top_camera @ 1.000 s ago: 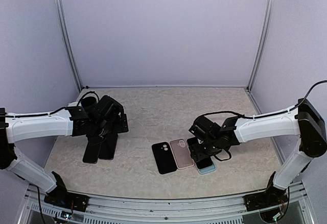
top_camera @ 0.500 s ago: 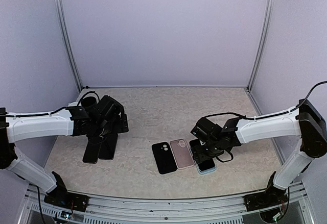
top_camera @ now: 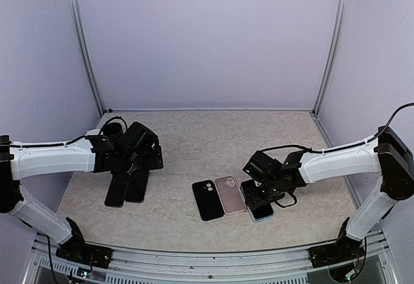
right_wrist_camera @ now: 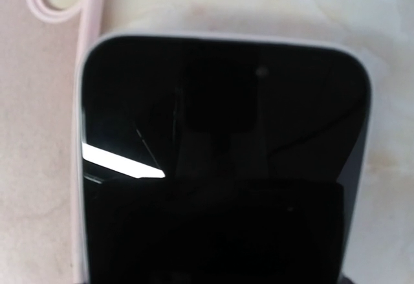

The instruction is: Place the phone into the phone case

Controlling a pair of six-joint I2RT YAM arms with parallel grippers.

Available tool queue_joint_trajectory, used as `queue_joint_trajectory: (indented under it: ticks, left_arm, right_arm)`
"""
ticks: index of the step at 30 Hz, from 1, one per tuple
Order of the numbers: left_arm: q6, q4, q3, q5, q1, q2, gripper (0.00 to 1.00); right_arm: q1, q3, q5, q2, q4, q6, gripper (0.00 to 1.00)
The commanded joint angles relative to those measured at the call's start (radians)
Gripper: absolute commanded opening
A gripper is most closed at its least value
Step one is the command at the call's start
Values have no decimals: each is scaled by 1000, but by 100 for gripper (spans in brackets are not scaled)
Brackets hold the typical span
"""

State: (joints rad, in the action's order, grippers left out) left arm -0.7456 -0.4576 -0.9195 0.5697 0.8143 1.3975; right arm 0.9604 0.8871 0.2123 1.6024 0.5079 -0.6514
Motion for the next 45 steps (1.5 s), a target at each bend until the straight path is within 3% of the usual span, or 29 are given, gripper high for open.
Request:
queue_joint_trajectory:
  ticks: [1, 5, 7, 8, 9, 11, 19, 26, 31, 39, 45]
  left_arm:
    - [15, -9, -19, 19, 4, 8, 99]
    - [16, -10, -19, 22, 3, 10, 99]
    - [16, -9, -17, 22, 5, 12, 99]
    - [16, -10, -16, 22, 4, 12, 99]
    - [16, -8, -15, 22, 4, 12, 99]
    - [16, -5, -15, 20, 5, 16, 99]
    - [19, 2, -15, 15, 5, 21, 99]
    - [19, 8, -15, 6, 5, 29, 99]
    - [19, 7, -18, 4, 4, 28, 99]
    - [28, -5, -40, 8, 5, 34, 99]
    - [32, -4, -52, 3, 6, 42, 99]
  right_arm:
    - [8, 14, -15, -13, 32, -29, 40]
    - [8, 11, -42, -4, 33, -22, 46]
    - [7, 22, -49, 0, 47, -15, 63]
    - [7, 31, -45, 0, 61, -13, 81]
    - [8, 41, -39, 1, 76, -12, 91]
    - [8, 58, -29, -2, 105, -10, 99]
    - [7, 58, -59, 0, 209, -47, 99]
    - [8, 2, -167, 1, 166, -58, 99]
    - [14, 6, -157, 30, 158, -53, 99]
    - [17, 29, -115, 99, 182, -43, 87]
    - [17, 25, -114, 96, 156, -38, 62]
